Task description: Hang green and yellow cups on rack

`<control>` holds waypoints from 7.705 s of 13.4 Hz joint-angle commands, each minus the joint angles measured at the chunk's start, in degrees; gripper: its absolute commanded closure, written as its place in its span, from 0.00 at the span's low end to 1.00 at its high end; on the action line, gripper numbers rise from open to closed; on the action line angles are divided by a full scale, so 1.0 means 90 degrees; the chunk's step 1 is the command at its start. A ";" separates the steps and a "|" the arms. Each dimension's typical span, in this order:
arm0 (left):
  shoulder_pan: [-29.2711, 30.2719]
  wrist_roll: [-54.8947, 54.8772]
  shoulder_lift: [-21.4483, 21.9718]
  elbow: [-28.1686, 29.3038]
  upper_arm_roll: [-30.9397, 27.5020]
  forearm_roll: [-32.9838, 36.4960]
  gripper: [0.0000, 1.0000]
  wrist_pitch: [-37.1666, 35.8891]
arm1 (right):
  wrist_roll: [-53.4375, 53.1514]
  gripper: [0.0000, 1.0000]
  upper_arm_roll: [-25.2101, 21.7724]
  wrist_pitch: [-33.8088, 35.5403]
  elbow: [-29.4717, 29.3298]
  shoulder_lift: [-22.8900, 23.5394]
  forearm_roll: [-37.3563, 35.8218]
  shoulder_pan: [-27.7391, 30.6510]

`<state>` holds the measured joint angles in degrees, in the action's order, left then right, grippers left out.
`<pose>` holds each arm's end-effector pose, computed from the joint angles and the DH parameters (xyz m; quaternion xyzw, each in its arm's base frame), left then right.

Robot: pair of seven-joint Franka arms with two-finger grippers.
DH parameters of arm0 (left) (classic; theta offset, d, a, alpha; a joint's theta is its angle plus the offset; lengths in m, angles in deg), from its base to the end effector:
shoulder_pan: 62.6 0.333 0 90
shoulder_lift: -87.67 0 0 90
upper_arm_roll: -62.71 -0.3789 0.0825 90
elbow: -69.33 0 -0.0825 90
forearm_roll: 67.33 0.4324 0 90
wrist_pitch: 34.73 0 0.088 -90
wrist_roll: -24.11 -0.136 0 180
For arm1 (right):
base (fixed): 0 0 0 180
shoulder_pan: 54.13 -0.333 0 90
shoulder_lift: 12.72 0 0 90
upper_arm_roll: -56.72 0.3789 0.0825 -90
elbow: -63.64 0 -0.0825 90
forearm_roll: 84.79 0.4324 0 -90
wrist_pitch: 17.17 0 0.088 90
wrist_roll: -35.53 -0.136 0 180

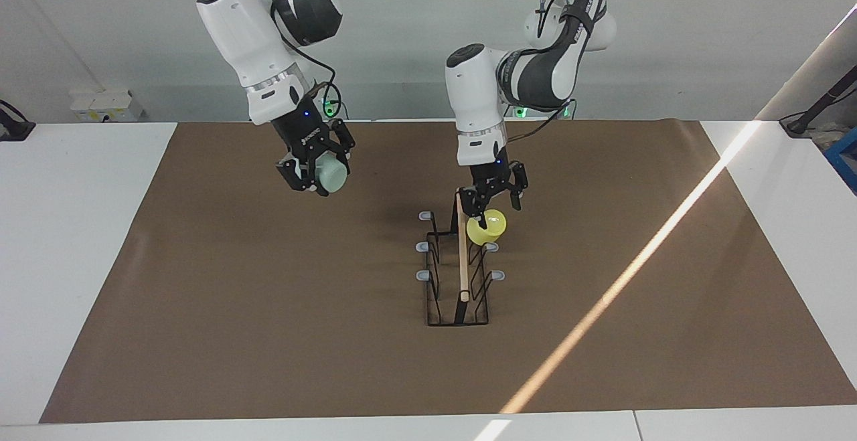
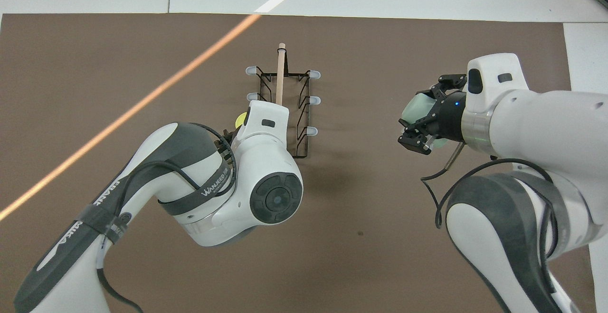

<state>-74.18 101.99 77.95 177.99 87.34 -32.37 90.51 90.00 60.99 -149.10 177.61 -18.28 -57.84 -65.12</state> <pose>0.5696 -0.3591 0.4521 -0.9516 -0.2001 -0.2247 0.0633 0.5910 0.1827 0.5743 -0.8484 -0.4490 -0.2534 0.1199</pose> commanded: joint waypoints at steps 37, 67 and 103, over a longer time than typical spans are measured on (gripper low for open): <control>0.0506 -1.0518 0.1334 -0.1116 -0.3792 -0.3963 0.00 -0.3329 | 1.1398 1.00 -0.0044 0.2530 0.1721 0.2259 1.3666 -0.1143; 0.0477 -1.0518 0.1334 -0.1116 -0.3782 -0.3963 0.00 -0.3329 | 1.0211 0.00 -0.0034 -0.0180 0.1244 0.1187 1.2119 -0.1094; 0.0467 -1.0518 0.1334 -0.1116 -0.3782 -0.3963 0.00 -0.3319 | -0.4831 0.00 -0.0161 0.4127 -0.1874 0.0638 -0.2132 0.1611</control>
<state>-69.76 8.06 88.53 166.68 53.48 -67.37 60.82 48.29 59.54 -107.35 160.51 -12.89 -74.57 -51.36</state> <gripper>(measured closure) 0.000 0.000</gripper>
